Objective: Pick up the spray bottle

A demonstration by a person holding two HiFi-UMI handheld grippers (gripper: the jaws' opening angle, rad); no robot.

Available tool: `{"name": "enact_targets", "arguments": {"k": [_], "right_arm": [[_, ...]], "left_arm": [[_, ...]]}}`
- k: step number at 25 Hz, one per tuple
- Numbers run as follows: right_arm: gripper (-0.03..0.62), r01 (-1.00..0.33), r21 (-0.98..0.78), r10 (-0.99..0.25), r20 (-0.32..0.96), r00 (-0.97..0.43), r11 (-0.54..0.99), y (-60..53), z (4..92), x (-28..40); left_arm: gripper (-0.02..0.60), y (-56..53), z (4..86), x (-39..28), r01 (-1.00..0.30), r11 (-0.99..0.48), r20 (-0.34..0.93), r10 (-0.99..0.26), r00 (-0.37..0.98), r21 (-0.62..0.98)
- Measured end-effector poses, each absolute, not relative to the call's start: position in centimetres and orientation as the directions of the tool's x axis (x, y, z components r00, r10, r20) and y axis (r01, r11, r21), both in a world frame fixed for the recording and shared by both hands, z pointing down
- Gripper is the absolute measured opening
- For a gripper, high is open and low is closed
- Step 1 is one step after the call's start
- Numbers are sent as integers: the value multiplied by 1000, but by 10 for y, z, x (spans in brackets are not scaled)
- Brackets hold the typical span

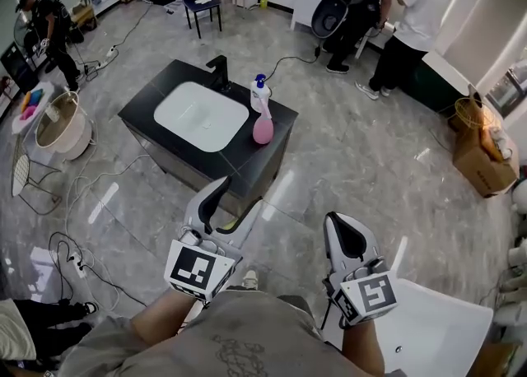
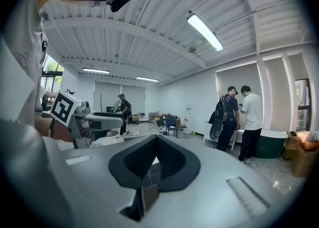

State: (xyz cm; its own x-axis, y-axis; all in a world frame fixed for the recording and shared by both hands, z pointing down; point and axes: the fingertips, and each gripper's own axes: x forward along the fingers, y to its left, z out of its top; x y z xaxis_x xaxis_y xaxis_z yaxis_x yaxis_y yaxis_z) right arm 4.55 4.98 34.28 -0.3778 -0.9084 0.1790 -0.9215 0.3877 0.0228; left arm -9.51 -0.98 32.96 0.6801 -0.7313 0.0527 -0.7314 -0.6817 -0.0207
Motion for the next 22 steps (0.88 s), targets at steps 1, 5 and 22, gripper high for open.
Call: {"name": "enact_targets", "arguments": {"k": [1, 5, 22], "right_arm": [[28, -920, 19, -906, 181, -382, 391, 46, 344, 42], [28, -919, 24, -902, 206, -380, 393, 34, 347, 43], [28, -855, -1, -828, 246, -503, 519, -73, 374, 82]], "left_arm": [[233, -14, 327, -95, -727, -687, 32, -727, 686, -26], [233, -29, 325, -93, -725, -689, 20, -725, 689, -12], [235, -117, 349, -53, -796, -606, 88, -793, 603, -2]]}}
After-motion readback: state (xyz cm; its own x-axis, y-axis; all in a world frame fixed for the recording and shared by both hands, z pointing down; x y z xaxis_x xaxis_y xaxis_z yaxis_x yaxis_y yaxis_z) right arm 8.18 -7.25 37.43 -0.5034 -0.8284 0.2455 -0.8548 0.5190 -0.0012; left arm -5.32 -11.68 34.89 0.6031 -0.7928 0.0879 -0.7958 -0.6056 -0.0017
